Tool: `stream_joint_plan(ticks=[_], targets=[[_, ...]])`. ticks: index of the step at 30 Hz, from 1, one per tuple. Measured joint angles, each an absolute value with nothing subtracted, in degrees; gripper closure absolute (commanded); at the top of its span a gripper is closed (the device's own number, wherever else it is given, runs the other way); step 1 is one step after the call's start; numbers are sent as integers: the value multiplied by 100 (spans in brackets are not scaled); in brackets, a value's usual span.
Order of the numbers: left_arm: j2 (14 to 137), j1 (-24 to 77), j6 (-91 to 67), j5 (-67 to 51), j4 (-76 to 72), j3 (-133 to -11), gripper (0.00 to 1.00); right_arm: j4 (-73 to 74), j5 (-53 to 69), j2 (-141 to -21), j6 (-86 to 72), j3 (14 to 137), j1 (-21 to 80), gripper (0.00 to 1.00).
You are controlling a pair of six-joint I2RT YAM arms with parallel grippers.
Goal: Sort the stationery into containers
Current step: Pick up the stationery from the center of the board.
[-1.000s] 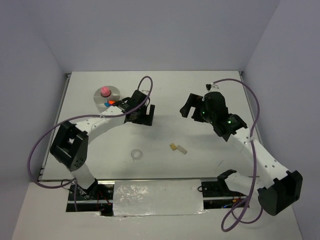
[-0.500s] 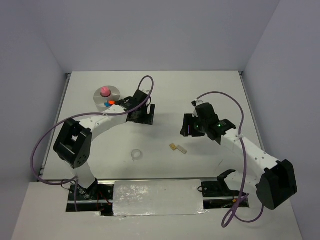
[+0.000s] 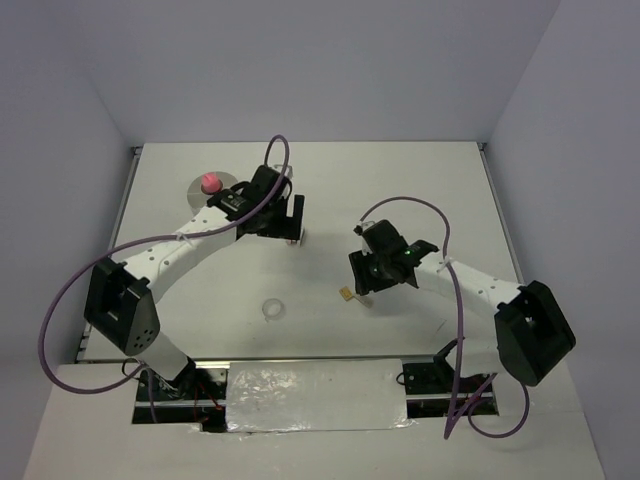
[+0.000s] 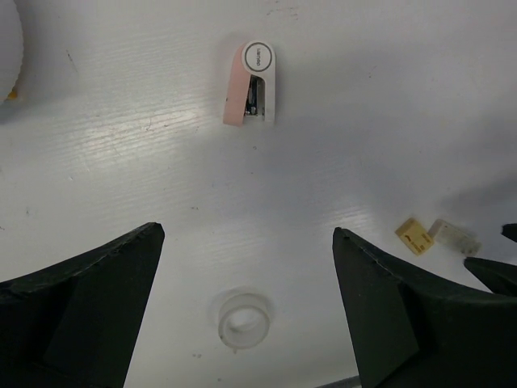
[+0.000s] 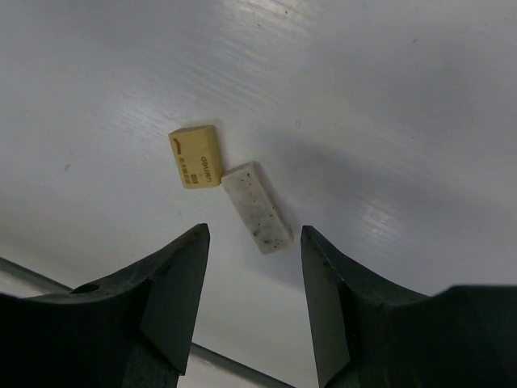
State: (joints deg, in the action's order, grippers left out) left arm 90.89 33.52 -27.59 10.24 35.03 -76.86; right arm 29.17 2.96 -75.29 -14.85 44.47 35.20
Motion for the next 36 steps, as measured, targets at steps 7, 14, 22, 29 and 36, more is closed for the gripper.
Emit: stream_joint_plan(ticks=[7, 14, 22, 29, 36], targets=[[8617, 3352, -2740, 810, 3865, -8003, 1, 2853, 148, -8014, -1540, 4340, 3667, 47], [8333, 3343, -2720, 729, 4084, -8130, 1, 2821, 54, -8315, -1638, 4263, 3942, 54], [8228, 3299, -2718, 556, 4230, -8125, 1, 2818, -314, -8676, -1857, 4515, 3999, 76], [7618, 3026, -2989, -585, 3813, -7791, 1, 2700, 19, -7710, -2215, 4495, 3999, 78], [7135, 2895, -4303, -1997, 2668, -6984, 2, 1304, 1035, -6359, -2731, 4928, 4200, 84]])
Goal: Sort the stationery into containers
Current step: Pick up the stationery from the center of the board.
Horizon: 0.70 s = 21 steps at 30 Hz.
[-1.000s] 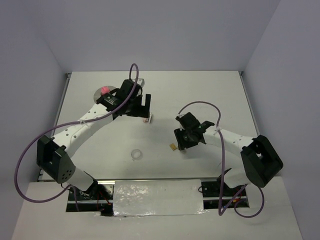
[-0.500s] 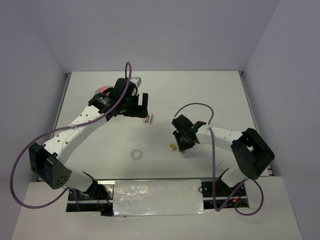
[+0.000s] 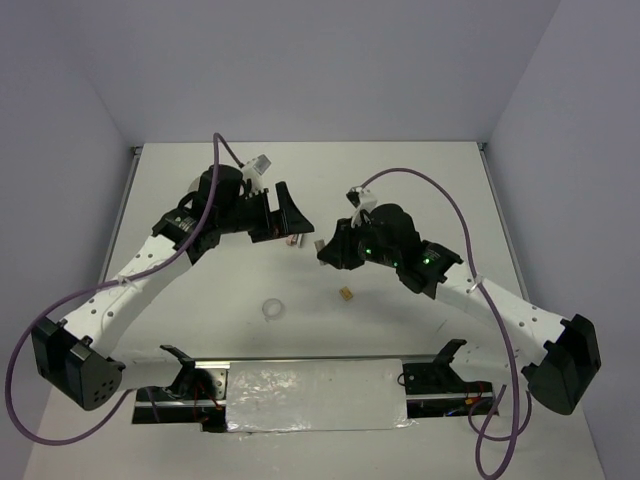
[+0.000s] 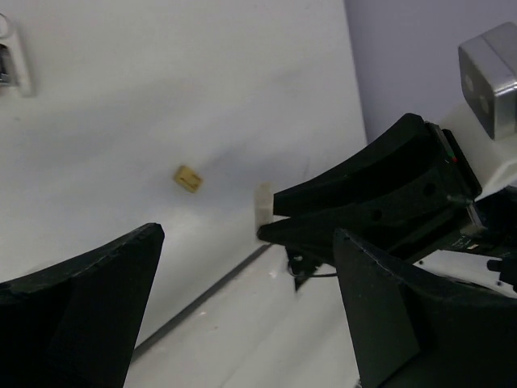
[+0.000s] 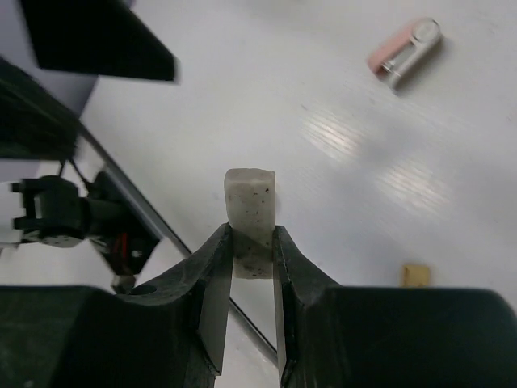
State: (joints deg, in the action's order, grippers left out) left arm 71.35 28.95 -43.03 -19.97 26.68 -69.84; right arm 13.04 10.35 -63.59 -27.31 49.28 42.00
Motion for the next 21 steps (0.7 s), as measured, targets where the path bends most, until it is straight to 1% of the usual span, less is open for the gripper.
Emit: stream_joint_plan(ticks=[3, 7, 10, 17, 18, 19, 20, 21], targets=[[7133, 2902, -4788, -2272, 2390, -6866, 4, 1116, 1188, -6506, -2742, 5260, 4351, 84], [7148, 2899, -5019, -2362, 2410, -6997, 13, 1059, 1260, -6591, -2740, 5374, 4451, 84], [7188, 2899, -5100, -2418, 2427, -7126, 18, 1070, 1271, -6591, -2729, 5428, 4464, 83], [7310, 2899, -5188, -2606, 2460, -7087, 24, 1022, 1269, -6584, -2665, 5660, 4504, 82], [7341, 2899, -5201, -2648, 2458, -7087, 27, 1026, 1269, -6587, -2646, 5680, 4504, 82], [7371, 2899, -5234, -2705, 2458, -7087, 33, 1031, 1269, -6589, -2622, 5706, 4506, 82], [7397, 2899, -5264, -2742, 2458, -7087, 37, 1031, 1269, -6593, -2602, 5730, 4508, 82], [7428, 2899, -5271, -2788, 2458, -7087, 49, 1026, 1271, -6600, -2587, 5754, 4508, 82]])
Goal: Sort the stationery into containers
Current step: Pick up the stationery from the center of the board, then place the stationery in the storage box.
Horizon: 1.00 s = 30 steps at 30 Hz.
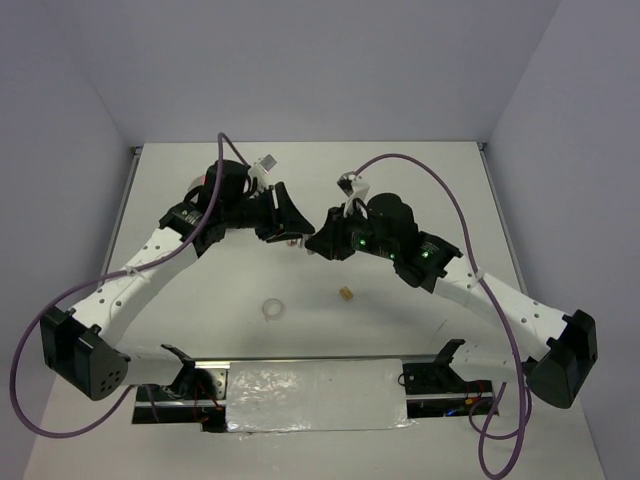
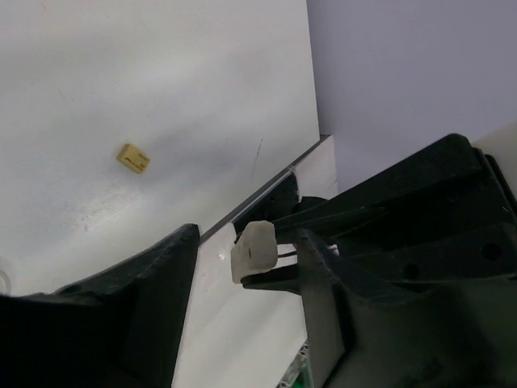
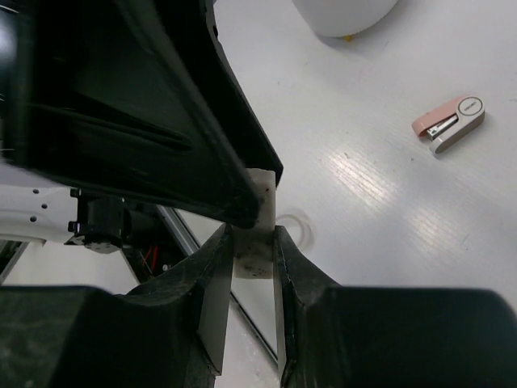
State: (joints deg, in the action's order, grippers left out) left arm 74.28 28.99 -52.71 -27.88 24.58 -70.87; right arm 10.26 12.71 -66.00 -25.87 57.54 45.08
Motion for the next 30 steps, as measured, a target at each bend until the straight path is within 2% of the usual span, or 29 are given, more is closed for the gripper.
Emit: stream_joint_plan(ticks=[2, 3, 5, 7, 8, 9, 10, 11, 13, 22, 30], targets=[[7481, 2899, -5290, -2877, 2456, -7087, 58, 1044, 1271, -6630, -2556, 5828, 4512, 82], [7496, 2899, -5293, -2930, 2440, -7087, 68, 1050, 1271, -6654, -2541, 5870, 4512, 82], [7505, 2897, -5288, -3015, 2383, -7087, 76, 1079, 1273, -6729, -2486, 5927, 4515, 82], [7520, 2873, -5288, -3033, 2403, -7087, 96, 1074, 1284, -6770, -2447, 5940, 4515, 79], [7533, 2864, -5277, -3048, 2401, -7089, 100, 1083, 1284, -6788, -2434, 5946, 4515, 77], [7544, 2860, -5256, -3057, 2412, -7089, 100, 1096, 1291, -6810, -2421, 5948, 4515, 71], [7568, 2858, -5238, -3037, 2443, -7109, 100, 1098, 1291, -6831, -2412, 5951, 4515, 49], [7592, 2858, -5218, -3011, 2512, -7142, 100, 1090, 1291, -6849, -2425, 5951, 4515, 36], [7677, 2864, -5072, -2790, 2814, -7354, 100, 1050, 1275, -6860, -2462, 5951, 4512, 2], [8309, 2652, -4198, 419, 3894, -8960, 100, 1074, 633, -6156, -2602, 5500, 4154, 0], [10079, 2147, -3540, 2547, 3883, -9684, 100, 1170, 537, -5791, -2622, 5194, 4121, 0]])
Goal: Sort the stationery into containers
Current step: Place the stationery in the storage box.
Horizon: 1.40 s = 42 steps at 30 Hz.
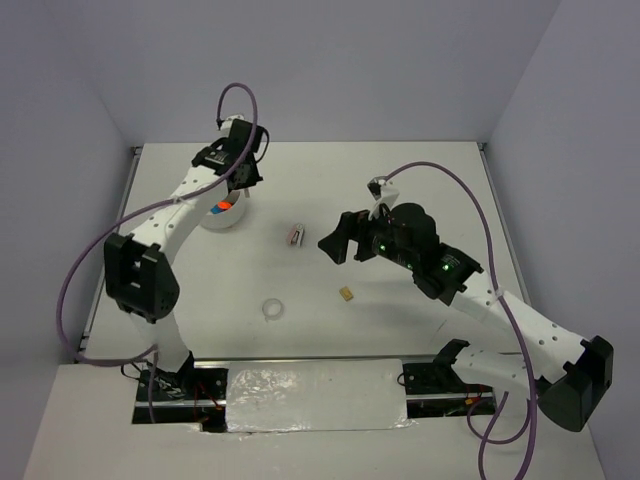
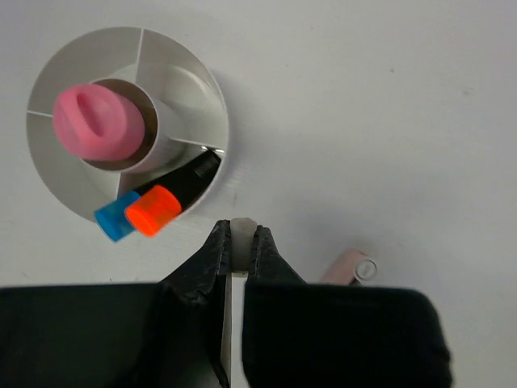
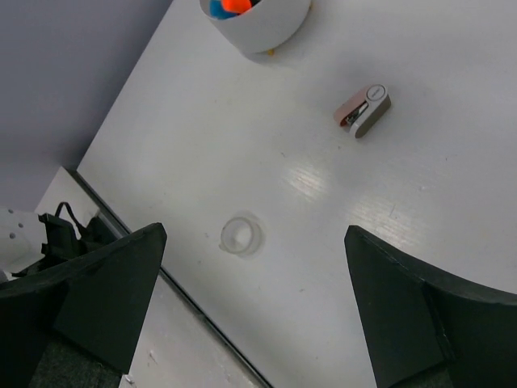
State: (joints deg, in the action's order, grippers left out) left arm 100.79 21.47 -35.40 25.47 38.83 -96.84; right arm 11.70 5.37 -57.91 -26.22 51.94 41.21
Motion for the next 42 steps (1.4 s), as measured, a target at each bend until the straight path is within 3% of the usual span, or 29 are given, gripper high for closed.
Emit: stream_joint_plan(ticks=[12, 22, 24, 29, 31, 34, 36, 39, 42], targets=[[11557, 1870, -2987, 3579, 3933, -11231, 98, 1520, 687, -5505, -2762, 4910, 4121, 0], [11810, 1590, -2845, 3787, 3931, -11327, 94, 1616, 690, -5634, -2735, 4950, 4121, 0], [11865, 1562, -2832, 3780, 3951, -11209, 90, 1632, 696, -5745, -2718, 5002, 4121, 0], [11920, 1509, -2672, 3686, 3865, -11172, 69, 1640, 779, -5920, -2716, 5135, 4121, 0], [11920, 1487, -2604, 3614, 3833, -11170, 53, 1636, 819, -5953, -2716, 5172, 4121, 0], [11920, 1422, -2563, 3489, 3798, -11163, 60, 1632, 843, -5996, -2714, 5221, 4121, 0], [11920, 1369, -2552, 3409, 3769, -11150, 46, 1627, 845, -6042, -2716, 5256, 4121, 0], [11920, 1326, -2563, 3334, 3769, -11146, 49, 1629, 851, -6110, -2716, 5260, 4121, 0], [11915, 1295, -2563, 3312, 3754, -11120, 40, 1627, 856, -6204, -2707, 5260, 4121, 0]])
